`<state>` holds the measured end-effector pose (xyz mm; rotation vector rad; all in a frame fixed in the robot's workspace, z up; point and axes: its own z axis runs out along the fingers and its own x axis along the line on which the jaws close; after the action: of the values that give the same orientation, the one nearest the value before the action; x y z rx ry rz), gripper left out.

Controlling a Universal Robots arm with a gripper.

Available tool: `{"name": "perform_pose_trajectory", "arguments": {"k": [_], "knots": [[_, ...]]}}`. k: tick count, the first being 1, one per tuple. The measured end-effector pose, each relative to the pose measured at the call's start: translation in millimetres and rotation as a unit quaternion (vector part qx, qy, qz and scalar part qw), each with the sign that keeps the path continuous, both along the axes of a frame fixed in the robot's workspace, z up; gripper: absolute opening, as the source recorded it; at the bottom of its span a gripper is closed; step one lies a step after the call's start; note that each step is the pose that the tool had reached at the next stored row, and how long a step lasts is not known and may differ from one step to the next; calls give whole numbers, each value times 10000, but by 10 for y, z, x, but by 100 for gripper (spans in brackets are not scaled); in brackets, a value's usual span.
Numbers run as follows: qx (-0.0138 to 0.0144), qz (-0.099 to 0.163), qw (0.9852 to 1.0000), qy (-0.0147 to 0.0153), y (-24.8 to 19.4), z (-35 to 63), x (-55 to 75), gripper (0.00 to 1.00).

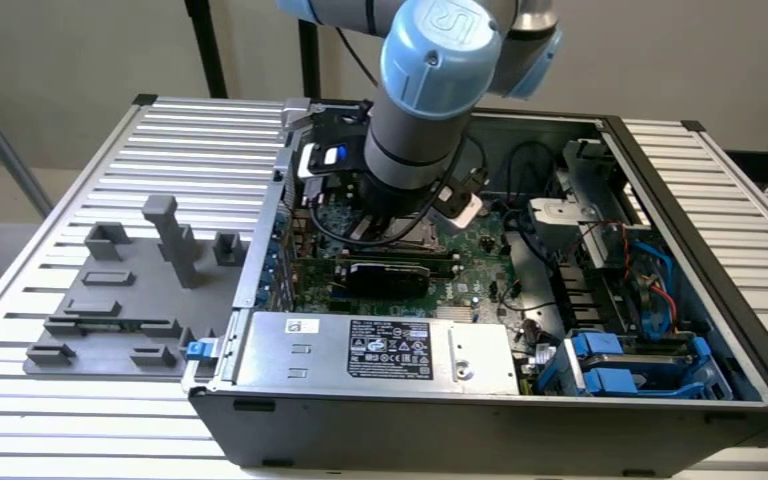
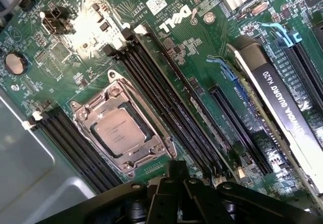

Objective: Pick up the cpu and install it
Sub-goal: 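Install the second cpu locking lever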

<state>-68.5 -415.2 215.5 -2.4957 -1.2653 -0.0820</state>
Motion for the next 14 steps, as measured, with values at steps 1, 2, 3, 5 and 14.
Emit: {"name": "perform_pose_trajectory", "arguments": {"k": [1,2,3,5,14], "knots": [[-11,-2,10000,0,4,-12,-4,11],[-23,-4,10000,1,10,-22,-6,11],[-33,-4,10000,2,16,-30,-7,11],[-46,-5,10000,0,31,-48,-7,11],[-125,-8,9999,0,95,-125,-16,11]]}}
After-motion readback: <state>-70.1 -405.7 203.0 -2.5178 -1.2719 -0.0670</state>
